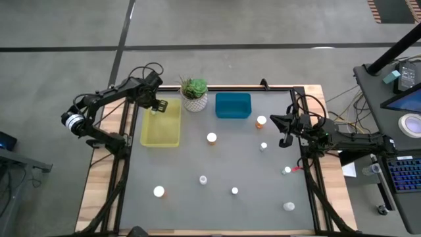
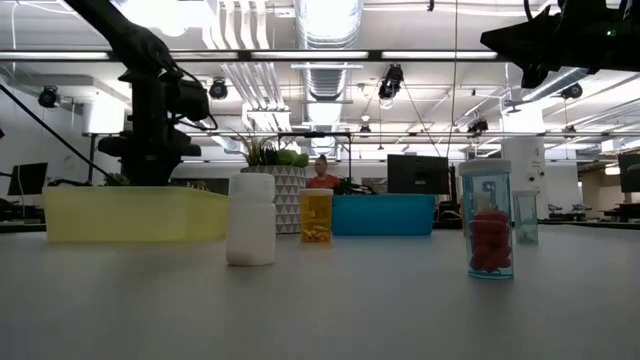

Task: Pick and place medicine bottles into bin by pill shape (circle, oval)
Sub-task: Put the blue tablet bottle into the yellow bin, then put the orange capsule bottle into the blue bin

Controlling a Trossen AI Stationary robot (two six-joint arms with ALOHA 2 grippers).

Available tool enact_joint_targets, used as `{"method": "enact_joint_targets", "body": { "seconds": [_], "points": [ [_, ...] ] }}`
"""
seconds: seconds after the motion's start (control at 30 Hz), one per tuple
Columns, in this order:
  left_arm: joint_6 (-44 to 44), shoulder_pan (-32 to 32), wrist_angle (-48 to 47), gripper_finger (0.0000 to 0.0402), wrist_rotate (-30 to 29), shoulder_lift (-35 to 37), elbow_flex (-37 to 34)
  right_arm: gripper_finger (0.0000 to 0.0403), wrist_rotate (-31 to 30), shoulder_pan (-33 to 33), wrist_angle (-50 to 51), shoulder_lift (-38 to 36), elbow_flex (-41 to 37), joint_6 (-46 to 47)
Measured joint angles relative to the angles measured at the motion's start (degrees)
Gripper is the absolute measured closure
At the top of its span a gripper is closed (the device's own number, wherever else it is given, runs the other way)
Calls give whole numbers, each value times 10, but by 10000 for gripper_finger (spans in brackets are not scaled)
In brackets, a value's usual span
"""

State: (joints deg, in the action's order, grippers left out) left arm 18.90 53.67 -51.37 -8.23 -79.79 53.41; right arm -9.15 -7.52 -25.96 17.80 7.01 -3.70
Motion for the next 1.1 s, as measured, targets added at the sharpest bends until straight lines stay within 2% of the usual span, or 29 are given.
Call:
{"method": "enact_joint_targets", "body": {
  "seconds": [0.37,0.67,0.9,1.0,1.1],
  "points": [
    [-2,0,-18,260,0,6,31,394,0,0,0,0,0,-4],
    [3,-23,-23,259,8,52,46,394,0,0,0,0,0,-4],
    [24,-135,4,259,12,139,44,394,0,0,0,0,0,-9],
    [63,-212,20,259,-26,176,38,394,0,0,0,0,0,-9],
    [82,-302,79,259,-74,213,16,394,0,0,5,0,0,-8]
  ]
}}
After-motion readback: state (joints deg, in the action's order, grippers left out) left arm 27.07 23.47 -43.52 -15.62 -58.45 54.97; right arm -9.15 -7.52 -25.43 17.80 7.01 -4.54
